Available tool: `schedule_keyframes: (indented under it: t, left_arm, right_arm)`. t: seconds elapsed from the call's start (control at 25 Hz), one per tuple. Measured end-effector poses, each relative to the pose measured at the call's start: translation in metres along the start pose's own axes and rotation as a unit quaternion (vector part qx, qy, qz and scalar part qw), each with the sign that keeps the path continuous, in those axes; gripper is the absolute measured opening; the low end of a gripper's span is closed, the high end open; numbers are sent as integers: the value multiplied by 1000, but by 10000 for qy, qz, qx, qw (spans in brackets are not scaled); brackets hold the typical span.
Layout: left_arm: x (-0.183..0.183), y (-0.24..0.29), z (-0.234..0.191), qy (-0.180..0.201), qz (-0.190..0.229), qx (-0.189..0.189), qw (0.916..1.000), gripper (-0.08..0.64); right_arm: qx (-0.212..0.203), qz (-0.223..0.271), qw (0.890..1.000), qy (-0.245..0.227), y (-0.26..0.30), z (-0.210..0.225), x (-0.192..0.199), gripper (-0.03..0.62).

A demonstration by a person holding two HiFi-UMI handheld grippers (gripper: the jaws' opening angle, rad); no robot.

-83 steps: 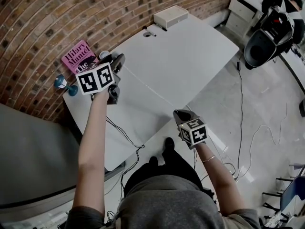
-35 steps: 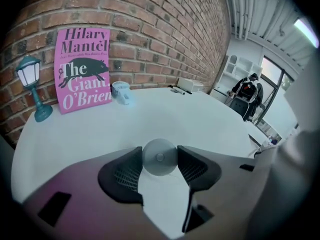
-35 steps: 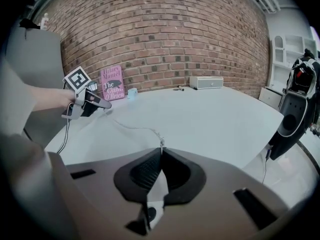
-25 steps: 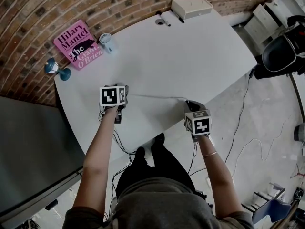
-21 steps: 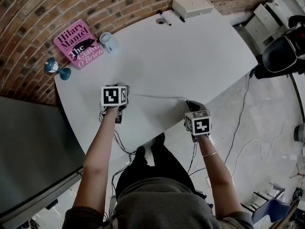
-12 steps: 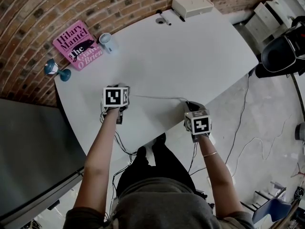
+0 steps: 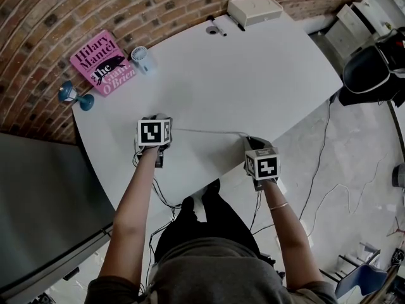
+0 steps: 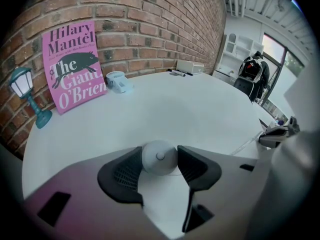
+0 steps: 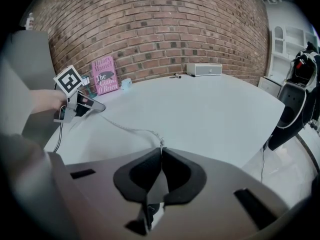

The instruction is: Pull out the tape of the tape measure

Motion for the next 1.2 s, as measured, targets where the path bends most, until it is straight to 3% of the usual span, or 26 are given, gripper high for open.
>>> schedule_keyframes:
  t: [0.52,0.92,1.2]
  left_arm:
    - [-2,0,2,-226,119,58,9997,235]
    - [-17,-24,-5,-561,822,-24,9950,246]
    - [-27,-55,-5,-335,1509,-18,9880,244]
  right_arm:
    - [-258,140,9989,361,-1,2,-3,77]
    - [-254,792,9937,747,-12,-2,-20,109]
    - [-166,1262,9889,763,-32,-12,-41,100]
Point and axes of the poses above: the fingertips, and each gripper's own axes: y forward along the fingers, z to its right, x out of its underside, the point moved 7 cm from there along -y, backward along the fingers, and after that the axes turned 12 degrees about z, right-handed, at the moved point
